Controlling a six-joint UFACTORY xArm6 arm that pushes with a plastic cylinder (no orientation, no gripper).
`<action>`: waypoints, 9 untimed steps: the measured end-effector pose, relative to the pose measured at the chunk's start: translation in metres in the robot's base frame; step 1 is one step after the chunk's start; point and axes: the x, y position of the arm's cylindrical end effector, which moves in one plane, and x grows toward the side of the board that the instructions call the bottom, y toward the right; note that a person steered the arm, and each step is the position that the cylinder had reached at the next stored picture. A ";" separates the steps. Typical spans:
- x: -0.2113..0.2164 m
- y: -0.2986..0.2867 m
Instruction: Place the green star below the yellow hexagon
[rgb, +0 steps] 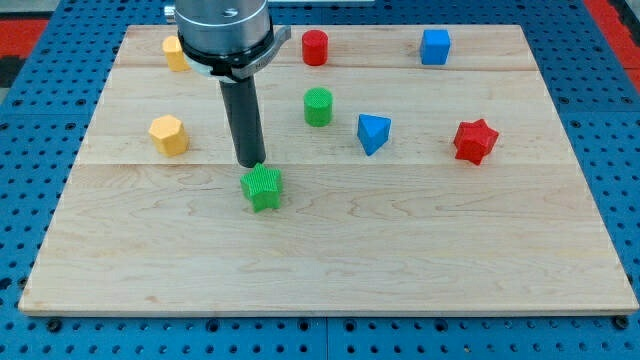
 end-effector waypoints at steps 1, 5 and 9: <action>0.000 0.004; 0.013 0.018; 0.075 0.063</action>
